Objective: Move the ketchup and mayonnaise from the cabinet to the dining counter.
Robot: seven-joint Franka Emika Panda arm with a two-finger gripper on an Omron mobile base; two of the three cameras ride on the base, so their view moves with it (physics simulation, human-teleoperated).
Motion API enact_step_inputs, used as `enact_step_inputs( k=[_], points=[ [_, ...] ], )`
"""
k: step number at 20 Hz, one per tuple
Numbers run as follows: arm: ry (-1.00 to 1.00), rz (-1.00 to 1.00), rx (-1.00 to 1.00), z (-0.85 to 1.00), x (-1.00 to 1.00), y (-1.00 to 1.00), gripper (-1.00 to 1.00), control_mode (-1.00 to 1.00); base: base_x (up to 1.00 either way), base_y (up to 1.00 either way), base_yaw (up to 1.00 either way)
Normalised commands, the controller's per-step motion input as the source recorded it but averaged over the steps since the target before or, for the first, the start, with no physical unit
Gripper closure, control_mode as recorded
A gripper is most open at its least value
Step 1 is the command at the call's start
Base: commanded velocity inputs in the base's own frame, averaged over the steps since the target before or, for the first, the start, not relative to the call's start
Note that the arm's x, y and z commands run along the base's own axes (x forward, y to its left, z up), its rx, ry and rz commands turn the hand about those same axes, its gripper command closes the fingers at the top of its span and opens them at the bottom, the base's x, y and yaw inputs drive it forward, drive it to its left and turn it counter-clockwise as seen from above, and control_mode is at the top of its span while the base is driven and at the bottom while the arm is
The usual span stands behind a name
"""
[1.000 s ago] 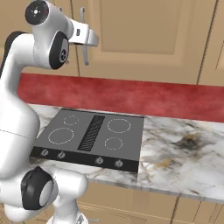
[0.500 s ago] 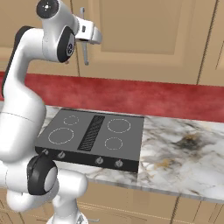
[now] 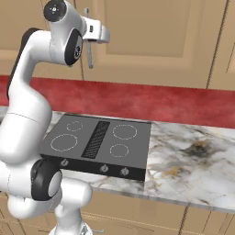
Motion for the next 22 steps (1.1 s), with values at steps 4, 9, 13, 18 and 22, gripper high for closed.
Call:
enact_step_inputs(
  k=[4,9,13,18,22],
  points=[
    [-0.13,0.0,-0.01,-0.26,0.26,-0.01,-1.0,-1.0,0.0,0.0,0.0],
    [-0.03,0.0,0.0,-0.23,0.42,-0.08,-1.0,-1.0,0.0,0.0,0.0],
    [0.0,0.0,0.0,-0.13,0.49,-0.13,-1.0,-1.0,0.0,0.0,0.0],
    [0.02,0.02,0.0,-0.09,0.21,-0.24,1.0,-1.0,0.0,0.0,0.0],
    [0.0,0.04,0.0,-0.09,-0.13,-0.35,1.0,-1.0,0.0,0.0,0.0]
  ],
)
